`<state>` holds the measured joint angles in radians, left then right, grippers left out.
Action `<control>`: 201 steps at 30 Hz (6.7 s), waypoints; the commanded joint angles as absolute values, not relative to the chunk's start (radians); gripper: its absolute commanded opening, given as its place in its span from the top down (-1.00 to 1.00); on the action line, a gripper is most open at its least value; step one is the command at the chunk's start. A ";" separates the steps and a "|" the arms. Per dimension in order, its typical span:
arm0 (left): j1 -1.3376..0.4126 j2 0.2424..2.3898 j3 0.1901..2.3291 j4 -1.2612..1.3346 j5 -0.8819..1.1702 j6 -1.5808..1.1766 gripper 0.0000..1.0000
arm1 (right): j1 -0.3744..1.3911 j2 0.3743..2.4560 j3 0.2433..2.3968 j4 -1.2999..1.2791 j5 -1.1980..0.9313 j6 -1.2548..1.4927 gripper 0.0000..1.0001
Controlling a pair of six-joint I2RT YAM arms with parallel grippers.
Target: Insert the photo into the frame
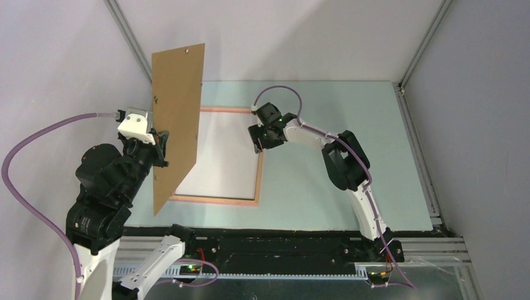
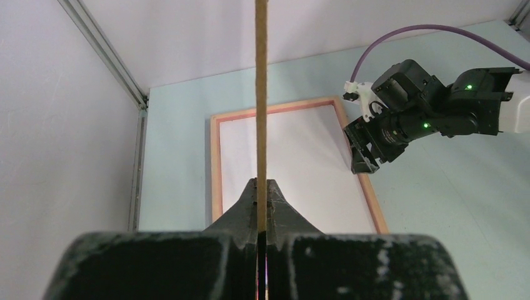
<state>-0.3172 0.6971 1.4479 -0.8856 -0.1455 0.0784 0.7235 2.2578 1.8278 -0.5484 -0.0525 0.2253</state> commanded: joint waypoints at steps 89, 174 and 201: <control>-0.300 1.252 1.228 -0.025 0.537 -0.663 1.00 | 0.166 1.563 1.130 -0.237 -0.123 0.226 -0.48; -0.235 1.728 1.124 0.219 0.795 -0.922 1.00 | -0.176 1.512 1.027 -0.212 -0.425 0.262 -0.34; -0.265 1.742 1.093 0.204 0.757 -0.878 1.00 | -0.179 1.525 1.027 -0.215 -0.431 0.267 -0.34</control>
